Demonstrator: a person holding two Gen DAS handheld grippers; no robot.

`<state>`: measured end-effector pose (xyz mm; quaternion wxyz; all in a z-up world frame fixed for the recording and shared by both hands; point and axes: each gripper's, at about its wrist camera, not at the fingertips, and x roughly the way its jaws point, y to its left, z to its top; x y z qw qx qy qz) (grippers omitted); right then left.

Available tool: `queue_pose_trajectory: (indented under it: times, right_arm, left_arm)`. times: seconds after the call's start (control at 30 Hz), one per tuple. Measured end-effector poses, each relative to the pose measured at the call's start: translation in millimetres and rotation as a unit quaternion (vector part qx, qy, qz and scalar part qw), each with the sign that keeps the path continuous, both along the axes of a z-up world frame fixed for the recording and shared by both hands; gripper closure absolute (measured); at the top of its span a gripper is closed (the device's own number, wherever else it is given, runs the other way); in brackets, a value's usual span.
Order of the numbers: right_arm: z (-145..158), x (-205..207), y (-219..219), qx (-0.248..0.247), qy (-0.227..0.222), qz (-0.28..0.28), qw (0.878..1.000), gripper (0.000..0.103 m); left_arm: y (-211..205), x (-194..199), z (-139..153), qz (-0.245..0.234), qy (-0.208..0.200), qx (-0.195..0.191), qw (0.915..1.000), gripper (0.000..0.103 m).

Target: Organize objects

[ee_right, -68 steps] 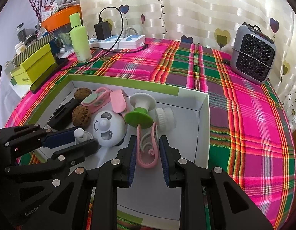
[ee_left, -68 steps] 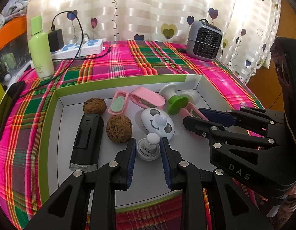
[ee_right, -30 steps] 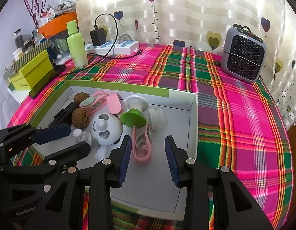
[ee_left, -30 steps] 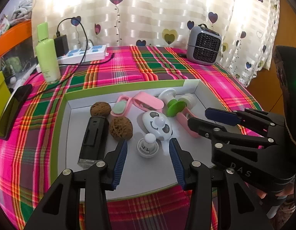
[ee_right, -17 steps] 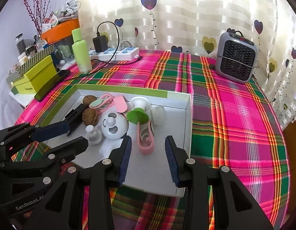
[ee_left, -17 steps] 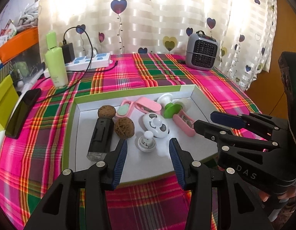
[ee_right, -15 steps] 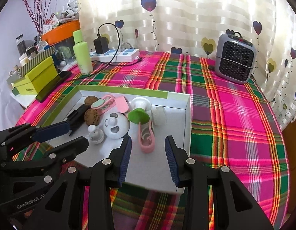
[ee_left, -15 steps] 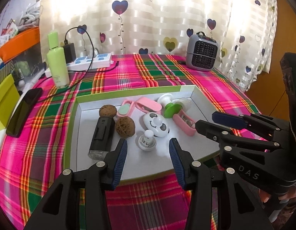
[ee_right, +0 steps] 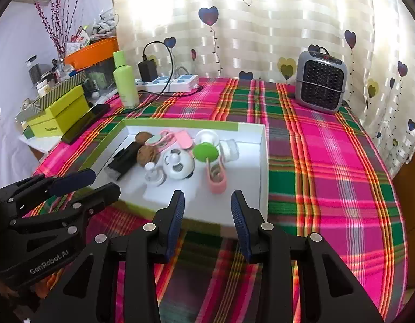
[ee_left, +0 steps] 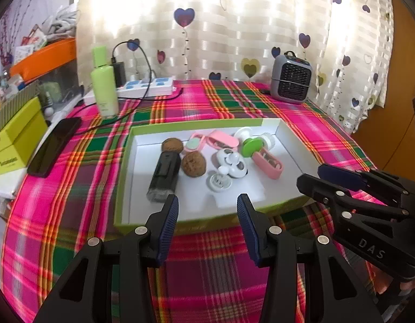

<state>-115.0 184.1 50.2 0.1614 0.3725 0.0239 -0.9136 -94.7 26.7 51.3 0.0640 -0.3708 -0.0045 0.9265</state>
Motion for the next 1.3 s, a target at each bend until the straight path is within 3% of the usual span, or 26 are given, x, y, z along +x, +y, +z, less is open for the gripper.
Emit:
queue_pose_trajectory:
  times: [0.47, 0.6, 1.3]
  right_arm:
    - [-23, 21, -5, 0.015, -0.032, -0.012, 0.999, 0.065]
    - [-31, 22, -5, 0.017, -0.044, -0.02, 0.999, 0.051]
    - [-39, 19, -1, 0.052, -0.057, -0.067, 0.995, 0.05]
  left_arm:
    - [-8, 21, -24, 0.018, -0.031, -0.012, 0.9993, 0.059]
    - [-10, 20, -32, 0.024, -0.043, -0.019, 0.9986, 0.059]
    - [-10, 15, -40, 0.031, -0.062, -0.022, 0.9973, 0.053]
